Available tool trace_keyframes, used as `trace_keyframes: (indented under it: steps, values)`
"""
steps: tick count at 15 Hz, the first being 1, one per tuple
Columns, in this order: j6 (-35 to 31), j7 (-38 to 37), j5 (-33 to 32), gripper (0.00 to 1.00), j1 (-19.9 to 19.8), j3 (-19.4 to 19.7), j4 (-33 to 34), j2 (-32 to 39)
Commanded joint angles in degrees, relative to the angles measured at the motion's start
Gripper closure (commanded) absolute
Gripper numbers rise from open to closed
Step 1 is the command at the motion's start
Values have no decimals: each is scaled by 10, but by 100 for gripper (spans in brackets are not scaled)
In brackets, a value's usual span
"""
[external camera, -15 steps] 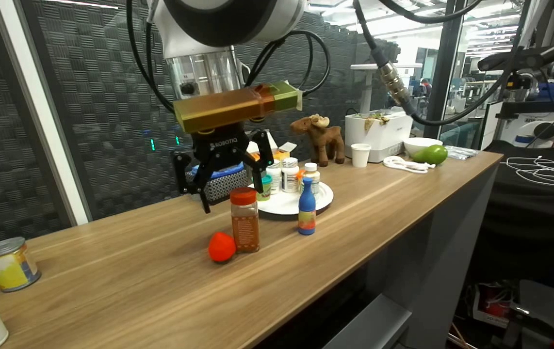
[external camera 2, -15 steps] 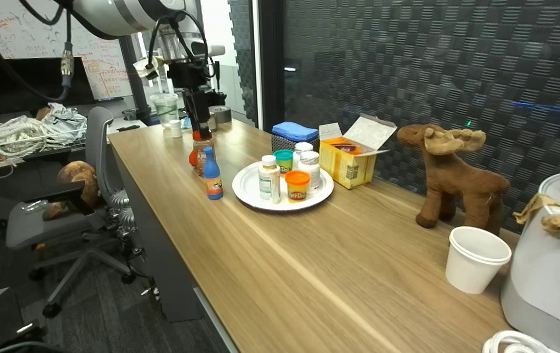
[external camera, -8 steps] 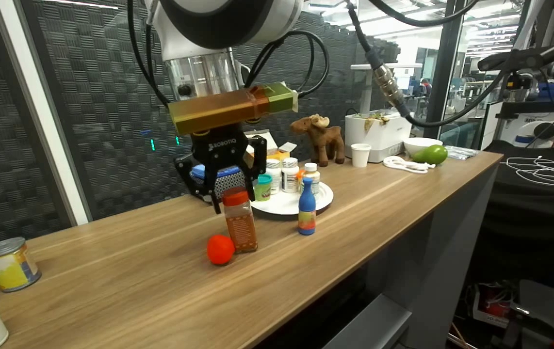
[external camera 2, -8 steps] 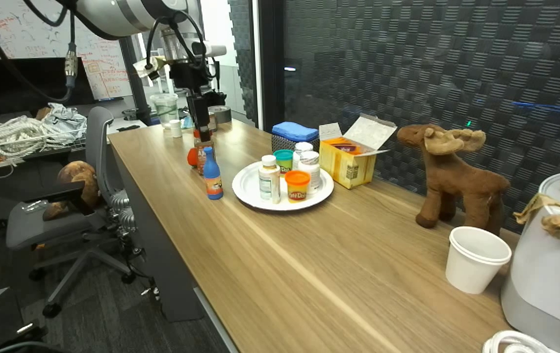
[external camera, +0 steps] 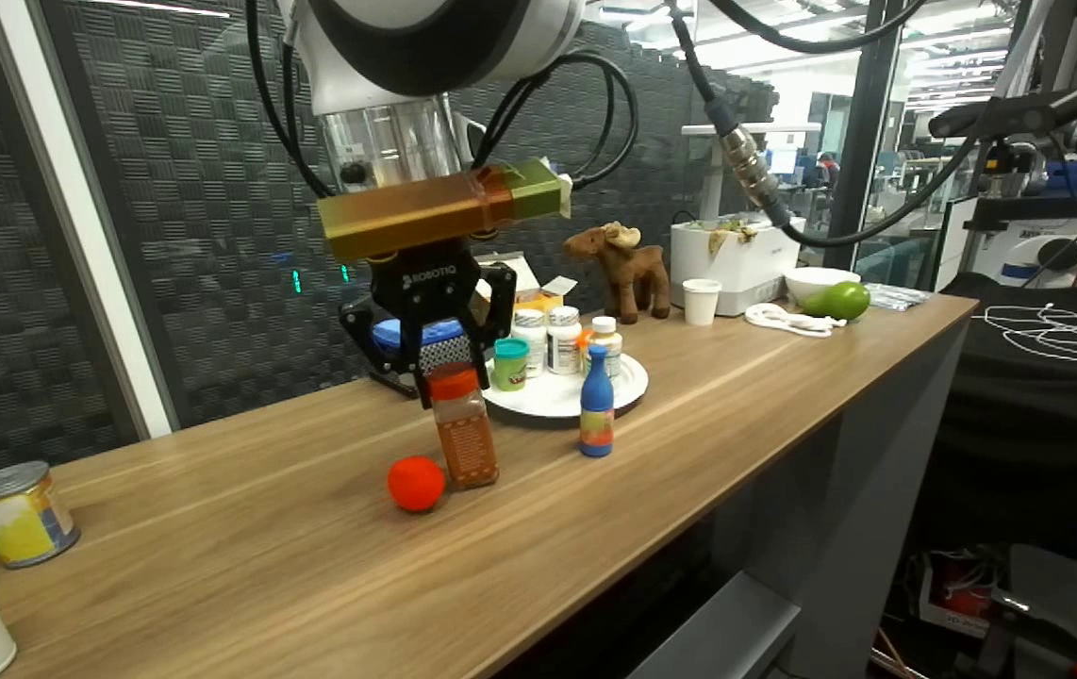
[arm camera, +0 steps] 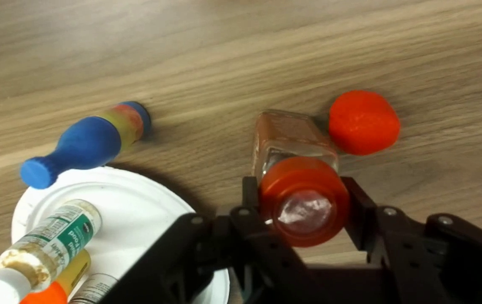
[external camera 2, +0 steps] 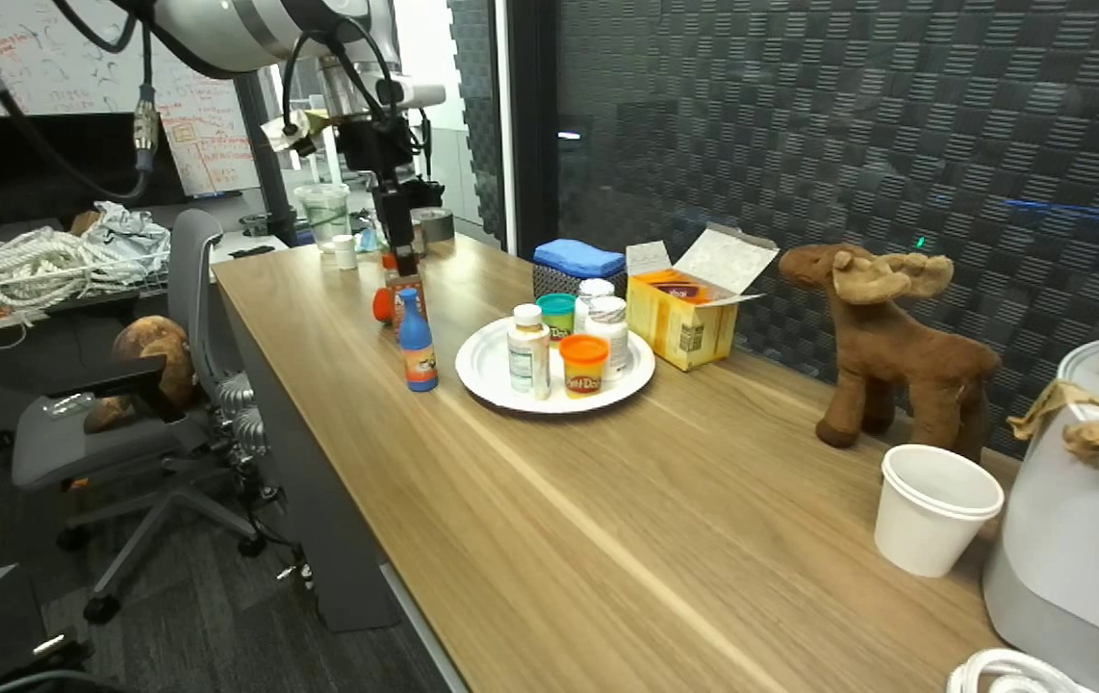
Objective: Put the bottles and orange plushie surrounding the white plate on the white plate
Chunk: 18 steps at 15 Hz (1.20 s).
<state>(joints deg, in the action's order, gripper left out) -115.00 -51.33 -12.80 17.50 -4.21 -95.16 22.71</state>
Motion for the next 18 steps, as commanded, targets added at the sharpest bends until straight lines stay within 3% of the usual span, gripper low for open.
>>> trace_keyframes:
  steps: [1, 2, 3, 9, 13, 18]
  values:
    - [1, -37, -27, 75, 12, 10, 22, 7]
    - [-6, -48, -35, 75, 13, 12, 21, 8]
    - [1, -28, -43, 75, -11, 24, -30, -58]
    - [4, -33, -62, 75, -60, 54, -34, -121]
    - [-3, -4, -33, 75, -96, 49, -31, -129]
    - [-9, 28, 1, 75, -112, 47, -33, -116]
